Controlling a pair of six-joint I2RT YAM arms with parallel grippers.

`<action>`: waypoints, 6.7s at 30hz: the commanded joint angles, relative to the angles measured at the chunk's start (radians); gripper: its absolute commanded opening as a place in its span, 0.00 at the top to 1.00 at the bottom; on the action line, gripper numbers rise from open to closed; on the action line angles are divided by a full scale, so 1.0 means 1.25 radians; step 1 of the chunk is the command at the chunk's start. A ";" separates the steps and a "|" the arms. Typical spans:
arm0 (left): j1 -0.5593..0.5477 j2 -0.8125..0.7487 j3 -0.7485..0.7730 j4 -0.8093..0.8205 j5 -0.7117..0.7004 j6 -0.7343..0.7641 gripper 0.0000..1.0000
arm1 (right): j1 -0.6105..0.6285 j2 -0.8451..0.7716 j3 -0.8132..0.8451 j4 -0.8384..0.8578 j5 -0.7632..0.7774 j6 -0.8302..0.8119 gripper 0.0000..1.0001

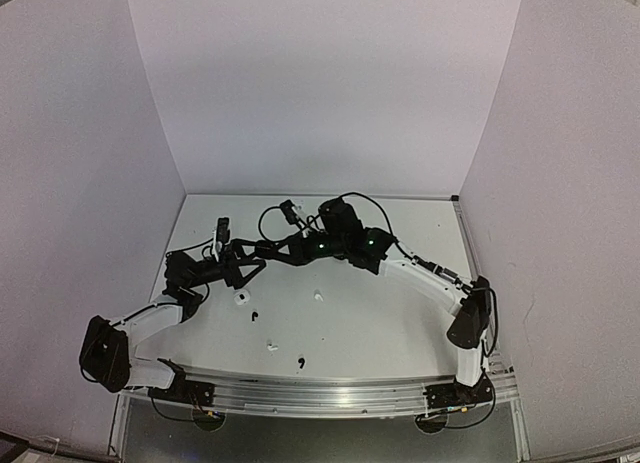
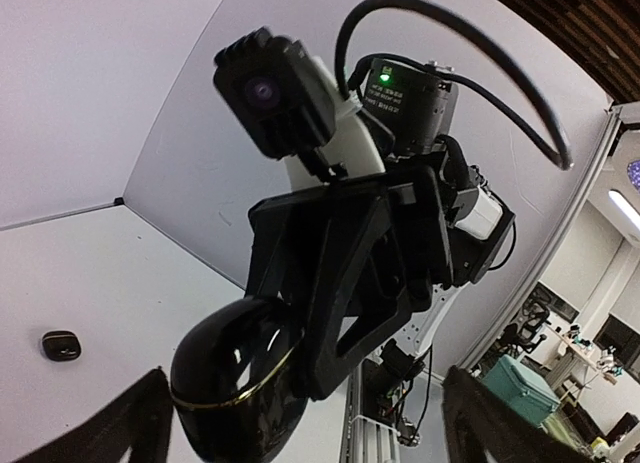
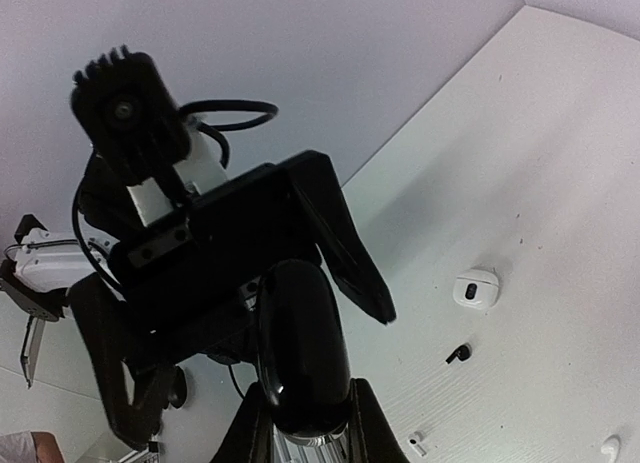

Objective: Insert the wireless bluetooth earbuds into the charging case

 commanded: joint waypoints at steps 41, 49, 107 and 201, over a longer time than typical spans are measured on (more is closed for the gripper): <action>0.036 0.065 0.100 -0.484 -0.100 0.470 0.01 | -0.677 0.321 0.036 -0.634 -0.210 -0.457 1.00; 0.036 0.094 0.106 -0.480 -0.100 0.449 0.01 | -0.677 0.396 0.086 -0.641 -0.231 -0.477 1.00; 0.038 0.070 0.098 -0.489 -0.113 0.502 0.01 | -0.377 0.447 0.221 -0.292 0.087 -0.797 0.14; 0.057 -0.064 0.191 -0.377 0.123 0.236 0.90 | 0.167 -0.012 -0.040 0.226 0.506 -1.215 0.84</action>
